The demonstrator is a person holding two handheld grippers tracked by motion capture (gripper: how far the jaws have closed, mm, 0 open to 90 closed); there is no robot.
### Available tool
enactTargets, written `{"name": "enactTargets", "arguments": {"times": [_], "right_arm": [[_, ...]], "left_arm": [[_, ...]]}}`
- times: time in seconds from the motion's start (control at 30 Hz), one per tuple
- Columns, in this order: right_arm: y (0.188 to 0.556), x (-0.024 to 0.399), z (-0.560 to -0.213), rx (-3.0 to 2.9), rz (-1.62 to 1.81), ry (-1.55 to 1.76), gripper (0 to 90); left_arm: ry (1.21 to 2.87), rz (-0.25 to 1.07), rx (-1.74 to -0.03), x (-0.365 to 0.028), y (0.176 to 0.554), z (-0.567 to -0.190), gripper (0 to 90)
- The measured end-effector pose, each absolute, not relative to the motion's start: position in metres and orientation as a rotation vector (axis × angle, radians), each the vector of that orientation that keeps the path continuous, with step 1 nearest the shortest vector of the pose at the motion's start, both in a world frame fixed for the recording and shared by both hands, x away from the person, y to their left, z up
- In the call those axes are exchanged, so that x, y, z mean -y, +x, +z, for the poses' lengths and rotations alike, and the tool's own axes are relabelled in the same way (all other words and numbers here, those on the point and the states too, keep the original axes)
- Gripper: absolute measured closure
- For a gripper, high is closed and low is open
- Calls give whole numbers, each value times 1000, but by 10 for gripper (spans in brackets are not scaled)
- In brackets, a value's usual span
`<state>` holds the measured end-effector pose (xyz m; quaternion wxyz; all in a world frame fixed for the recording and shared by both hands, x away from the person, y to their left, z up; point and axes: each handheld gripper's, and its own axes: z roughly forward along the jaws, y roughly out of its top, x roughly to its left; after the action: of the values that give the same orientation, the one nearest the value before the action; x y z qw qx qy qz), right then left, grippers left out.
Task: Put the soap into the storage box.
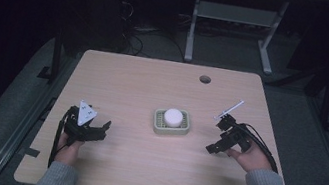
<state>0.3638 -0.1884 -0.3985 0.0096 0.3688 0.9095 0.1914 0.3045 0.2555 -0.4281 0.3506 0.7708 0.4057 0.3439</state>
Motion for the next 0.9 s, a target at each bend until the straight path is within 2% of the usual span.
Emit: {"name": "enactTargets", "arguments": {"times": [0.9], "right_arm": [[329,211,-411,-2801,671,1162,215]], "left_arm": [[1997,900,-1043,-255,304,-428,148]]}}
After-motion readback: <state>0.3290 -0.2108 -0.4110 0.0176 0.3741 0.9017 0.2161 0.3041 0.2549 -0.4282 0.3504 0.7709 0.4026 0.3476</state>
